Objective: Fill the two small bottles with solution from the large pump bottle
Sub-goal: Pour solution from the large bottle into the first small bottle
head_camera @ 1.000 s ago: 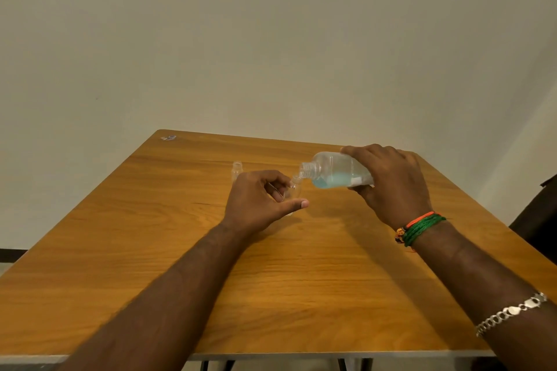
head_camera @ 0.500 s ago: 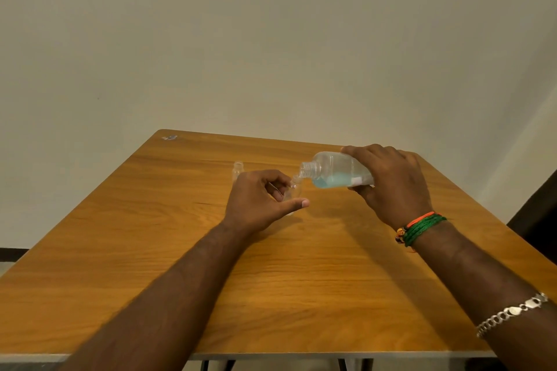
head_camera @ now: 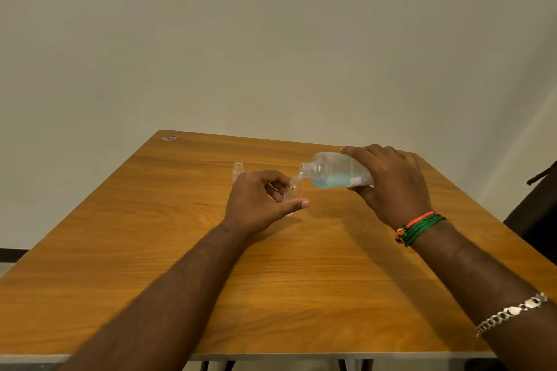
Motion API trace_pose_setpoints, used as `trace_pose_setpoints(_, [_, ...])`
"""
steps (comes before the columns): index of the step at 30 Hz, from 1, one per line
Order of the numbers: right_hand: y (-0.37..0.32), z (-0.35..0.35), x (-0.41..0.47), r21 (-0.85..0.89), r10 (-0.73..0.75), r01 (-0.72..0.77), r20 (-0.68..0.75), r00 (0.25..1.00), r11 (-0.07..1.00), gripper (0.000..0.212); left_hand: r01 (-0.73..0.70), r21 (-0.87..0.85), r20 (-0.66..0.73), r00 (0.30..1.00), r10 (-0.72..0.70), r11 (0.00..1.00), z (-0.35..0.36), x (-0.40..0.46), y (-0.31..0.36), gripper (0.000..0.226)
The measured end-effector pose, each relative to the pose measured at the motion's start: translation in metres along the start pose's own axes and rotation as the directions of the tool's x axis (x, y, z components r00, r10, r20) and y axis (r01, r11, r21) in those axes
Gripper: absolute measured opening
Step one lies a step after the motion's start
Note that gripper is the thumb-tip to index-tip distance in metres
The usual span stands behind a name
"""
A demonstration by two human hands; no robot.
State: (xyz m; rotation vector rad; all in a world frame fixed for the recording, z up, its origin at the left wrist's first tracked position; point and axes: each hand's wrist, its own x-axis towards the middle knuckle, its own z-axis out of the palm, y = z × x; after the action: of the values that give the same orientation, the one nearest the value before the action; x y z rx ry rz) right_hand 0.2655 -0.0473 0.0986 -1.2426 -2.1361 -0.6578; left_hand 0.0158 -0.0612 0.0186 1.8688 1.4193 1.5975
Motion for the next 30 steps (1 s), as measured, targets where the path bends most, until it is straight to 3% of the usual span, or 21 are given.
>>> trace_pose_setpoints(30, [-0.0013, -0.0003, 0.0010, -0.007, 0.002, -0.001, 0.019, 1.000, 1.000, 0.070, 0.016, 0.015, -0.011, 1.000, -0.016, 1.000, -0.0001, -0.0003, -0.0002, 0.045])
